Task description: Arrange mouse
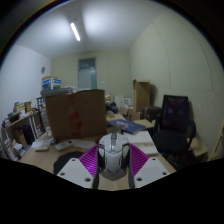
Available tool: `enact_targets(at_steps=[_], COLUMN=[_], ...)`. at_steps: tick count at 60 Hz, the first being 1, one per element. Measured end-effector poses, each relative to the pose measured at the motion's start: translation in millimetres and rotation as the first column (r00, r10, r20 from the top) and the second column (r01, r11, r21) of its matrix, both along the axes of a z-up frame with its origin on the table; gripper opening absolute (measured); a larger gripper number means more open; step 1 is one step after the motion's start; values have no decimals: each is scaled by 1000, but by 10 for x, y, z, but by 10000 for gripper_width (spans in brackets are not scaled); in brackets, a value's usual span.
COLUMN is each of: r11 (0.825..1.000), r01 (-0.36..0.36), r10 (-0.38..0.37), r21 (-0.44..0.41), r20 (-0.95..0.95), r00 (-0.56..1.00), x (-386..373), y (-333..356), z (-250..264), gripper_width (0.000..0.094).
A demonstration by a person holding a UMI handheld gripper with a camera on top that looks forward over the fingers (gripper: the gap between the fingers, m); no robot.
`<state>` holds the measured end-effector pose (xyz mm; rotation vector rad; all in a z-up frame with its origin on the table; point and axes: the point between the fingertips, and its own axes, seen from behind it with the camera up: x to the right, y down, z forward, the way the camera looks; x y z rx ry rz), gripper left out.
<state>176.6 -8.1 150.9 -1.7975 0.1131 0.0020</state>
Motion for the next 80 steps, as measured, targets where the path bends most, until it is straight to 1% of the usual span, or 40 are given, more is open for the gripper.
enact_targets(at_steps=[5,8,10,15,19,25,27,29,32,34,37,38,39,40,42,46,48,50,51,55,56,57,58,63,71,80], r11=[999,998,997,991,979,967,960,950,929,918,896,903,905,901,903,901,895,900,900,896,896,895,895,893,896,889], r01=[-31,-61,-80,-112,-133,-113,-116,-131,-154,-155,-155,-156,-157,-157,-155,-149,-147,-149,-154,-178,-181,-189,-197,-236,-305,-386], r10=[30,60,80,116,141,132,137,152,177,182,199,204,213,220,221,209,203,196,199,219,220,224,228,254,301,366], r21=[24,18,-2,-76,-153,-229,-254,-285,-336,-366,-416,-399,-396,-404,-400,-407,-420,-411,-409,-407,-406,-404,-401,-383,-323,-248], r20=[29,35,39,49,47,69,65,52,40,40,62,80,100,114,125,107,91,75,70,55,51,42,33,-5,-63,-121], r00=[999,998,996,992,989,989,988,987,983,982,978,976,972,969,967,972,975,978,977,974,974,974,973,967,951,923], x=[-437,-764,-943,-1333,-1577,-1685,-1721,-1785,-1862,-1892,-1902,-1905,-1904,-1900,-1899,-1895,-1893,-1884,-1881,-1869,-1856,-1857,-1858,-1878,-1888,-1822], y=[230,367,479,727,864,1008,1024,1020,997,976,924,949,957,940,939,937,925,938,934,878,858,831,803,575,62,-610], z=[273,278,246,-91,-505,-962,-1073,-1187,-1342,-1443,-1599,-1568,-1570,-1589,-1584,-1591,-1625,-1606,-1602,-1597,-1593,-1585,-1575,-1487,-1230,-1018], gripper_width=[399,397,397,397,397,399,398,399,398,401,410,406,412,424,452,527,556,597,645,891,877,836,829,843,841,839])
